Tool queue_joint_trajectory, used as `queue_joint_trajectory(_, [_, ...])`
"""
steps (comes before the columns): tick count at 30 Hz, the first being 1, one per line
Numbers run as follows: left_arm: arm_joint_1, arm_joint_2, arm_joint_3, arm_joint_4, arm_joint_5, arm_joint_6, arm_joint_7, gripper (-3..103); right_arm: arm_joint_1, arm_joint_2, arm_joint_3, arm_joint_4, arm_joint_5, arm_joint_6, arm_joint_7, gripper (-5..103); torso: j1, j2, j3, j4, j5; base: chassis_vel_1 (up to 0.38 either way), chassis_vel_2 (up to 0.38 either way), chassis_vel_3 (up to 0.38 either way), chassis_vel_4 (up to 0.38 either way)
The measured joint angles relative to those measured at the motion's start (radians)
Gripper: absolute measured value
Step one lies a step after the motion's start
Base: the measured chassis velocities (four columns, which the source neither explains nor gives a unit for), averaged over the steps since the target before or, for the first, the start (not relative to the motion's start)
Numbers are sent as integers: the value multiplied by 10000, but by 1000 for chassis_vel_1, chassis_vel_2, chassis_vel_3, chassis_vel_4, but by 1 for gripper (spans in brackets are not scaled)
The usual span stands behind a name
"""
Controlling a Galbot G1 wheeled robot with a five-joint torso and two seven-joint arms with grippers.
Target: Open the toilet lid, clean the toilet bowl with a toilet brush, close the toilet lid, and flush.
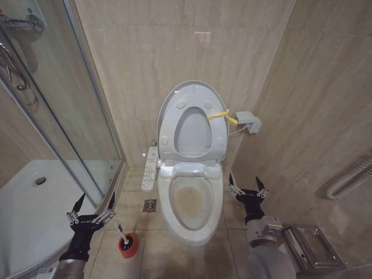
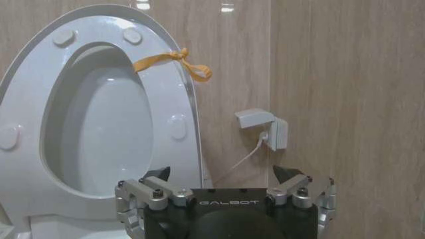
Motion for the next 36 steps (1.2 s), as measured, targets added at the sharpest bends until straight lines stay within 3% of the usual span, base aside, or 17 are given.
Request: queue_joint_trajectory(36, [-2,0,12,12,3,-11,10,100,0,0,0,0,0,0,0,100,0,0,0,0,0,0,0,0,0])
